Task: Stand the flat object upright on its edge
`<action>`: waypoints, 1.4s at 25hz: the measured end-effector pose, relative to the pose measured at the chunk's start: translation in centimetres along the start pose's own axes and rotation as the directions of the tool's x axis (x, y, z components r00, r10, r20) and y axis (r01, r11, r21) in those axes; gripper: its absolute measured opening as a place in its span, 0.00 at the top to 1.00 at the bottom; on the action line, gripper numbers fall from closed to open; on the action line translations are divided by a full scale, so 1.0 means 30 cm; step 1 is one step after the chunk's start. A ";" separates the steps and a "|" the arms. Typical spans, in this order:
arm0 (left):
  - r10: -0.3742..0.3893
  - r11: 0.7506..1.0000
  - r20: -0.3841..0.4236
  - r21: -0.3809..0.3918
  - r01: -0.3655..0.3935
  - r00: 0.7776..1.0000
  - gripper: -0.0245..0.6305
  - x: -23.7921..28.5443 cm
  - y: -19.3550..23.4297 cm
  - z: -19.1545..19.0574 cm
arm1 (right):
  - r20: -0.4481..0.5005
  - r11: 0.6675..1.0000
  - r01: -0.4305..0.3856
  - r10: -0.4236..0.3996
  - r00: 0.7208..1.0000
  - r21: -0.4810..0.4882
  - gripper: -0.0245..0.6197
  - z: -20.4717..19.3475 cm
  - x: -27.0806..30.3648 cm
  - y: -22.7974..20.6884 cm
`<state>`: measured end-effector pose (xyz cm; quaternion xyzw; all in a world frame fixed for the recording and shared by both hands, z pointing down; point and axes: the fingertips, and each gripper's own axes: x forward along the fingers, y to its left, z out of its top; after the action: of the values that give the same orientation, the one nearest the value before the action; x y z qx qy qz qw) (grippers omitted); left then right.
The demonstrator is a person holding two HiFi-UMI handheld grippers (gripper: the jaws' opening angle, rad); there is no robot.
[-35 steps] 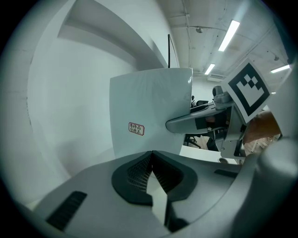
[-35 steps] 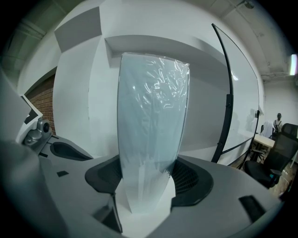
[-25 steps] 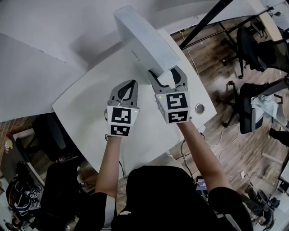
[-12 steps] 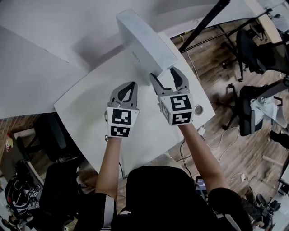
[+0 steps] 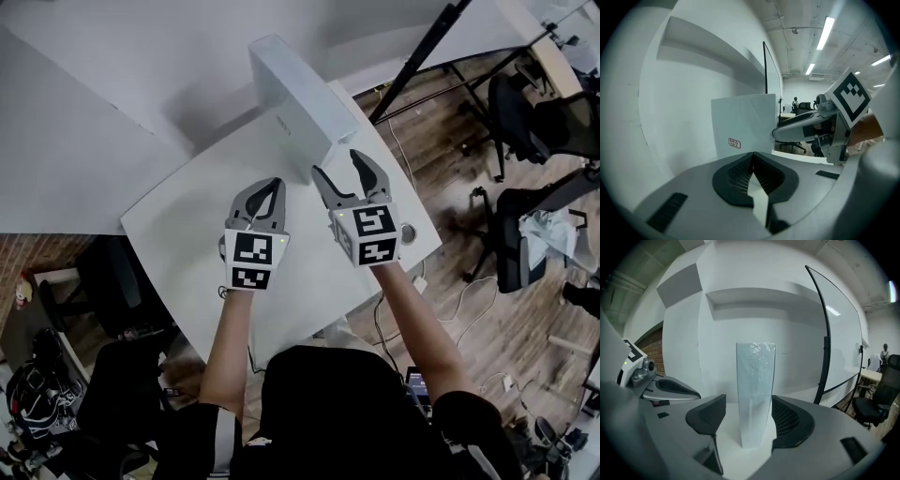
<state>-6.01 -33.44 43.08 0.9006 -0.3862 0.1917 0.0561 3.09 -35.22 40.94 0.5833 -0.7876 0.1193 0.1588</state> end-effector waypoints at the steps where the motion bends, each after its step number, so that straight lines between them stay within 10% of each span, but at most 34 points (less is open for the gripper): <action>1: 0.004 1.000 0.001 0.003 -0.004 1.000 0.94 -0.010 -0.004 0.006 | 0.001 1.000 -0.001 0.001 1.000 0.004 0.51 0.001 -0.012 -0.002; 27: 0.113 0.993 0.075 0.010 -0.114 0.991 0.94 -0.291 -0.203 0.157 | 0.070 0.982 -0.188 0.188 0.980 -0.013 0.52 0.038 -0.317 0.095; 35: 0.159 0.987 0.101 0.024 -0.162 0.982 0.94 -0.386 -0.256 0.199 | 0.133 0.973 -0.226 0.231 0.964 -0.051 0.70 0.096 -0.434 0.143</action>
<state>-5.98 -21.79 33.46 0.8757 -0.4566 0.1570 0.0069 2.16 -23.59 33.20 0.4925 -0.8607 0.0824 0.0995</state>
